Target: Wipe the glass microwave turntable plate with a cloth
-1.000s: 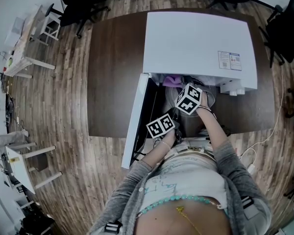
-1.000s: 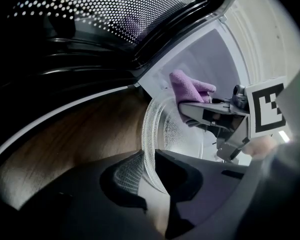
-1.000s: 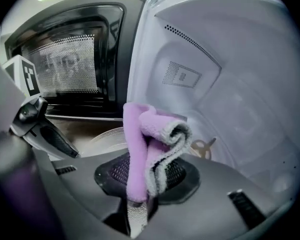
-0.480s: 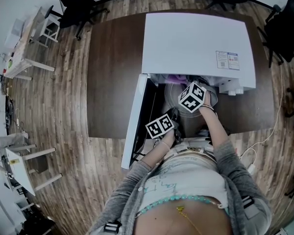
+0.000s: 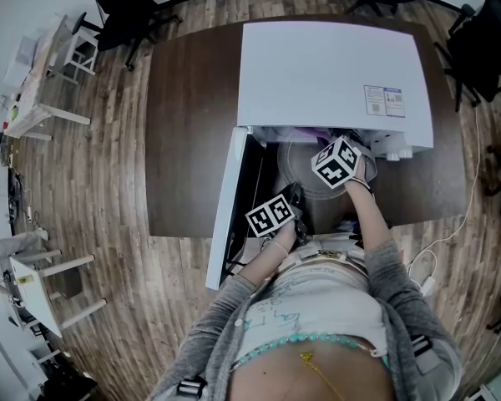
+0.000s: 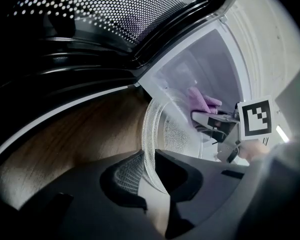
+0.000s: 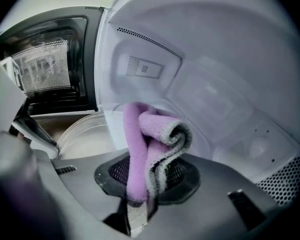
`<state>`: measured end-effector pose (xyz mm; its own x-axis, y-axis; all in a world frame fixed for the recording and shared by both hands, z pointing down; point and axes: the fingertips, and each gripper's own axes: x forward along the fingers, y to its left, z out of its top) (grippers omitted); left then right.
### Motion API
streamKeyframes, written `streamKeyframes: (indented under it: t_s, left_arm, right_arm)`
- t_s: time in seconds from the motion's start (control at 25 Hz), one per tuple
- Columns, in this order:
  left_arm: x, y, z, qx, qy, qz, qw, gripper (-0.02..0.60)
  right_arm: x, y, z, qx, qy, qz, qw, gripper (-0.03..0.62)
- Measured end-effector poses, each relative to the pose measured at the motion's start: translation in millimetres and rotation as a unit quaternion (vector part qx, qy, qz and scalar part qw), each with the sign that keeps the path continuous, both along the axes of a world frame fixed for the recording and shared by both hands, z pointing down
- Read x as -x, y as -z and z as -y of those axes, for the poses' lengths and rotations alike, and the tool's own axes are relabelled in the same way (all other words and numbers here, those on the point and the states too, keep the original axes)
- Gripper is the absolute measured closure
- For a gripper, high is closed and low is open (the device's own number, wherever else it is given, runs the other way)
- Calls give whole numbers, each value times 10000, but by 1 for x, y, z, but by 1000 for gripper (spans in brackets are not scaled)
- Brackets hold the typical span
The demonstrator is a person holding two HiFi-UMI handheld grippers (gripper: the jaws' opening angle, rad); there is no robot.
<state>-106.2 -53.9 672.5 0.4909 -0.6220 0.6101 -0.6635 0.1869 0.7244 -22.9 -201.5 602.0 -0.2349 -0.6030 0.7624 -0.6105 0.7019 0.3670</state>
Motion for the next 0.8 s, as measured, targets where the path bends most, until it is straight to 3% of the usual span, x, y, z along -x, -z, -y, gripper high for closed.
streamKeyframes:
  t_s: [0.8]
  left_arm:
    - [1, 1, 0, 12, -14, -42, 10000, 518]
  right_arm:
    - [-57, -7, -21, 28, -896, -103, 9959, 485]
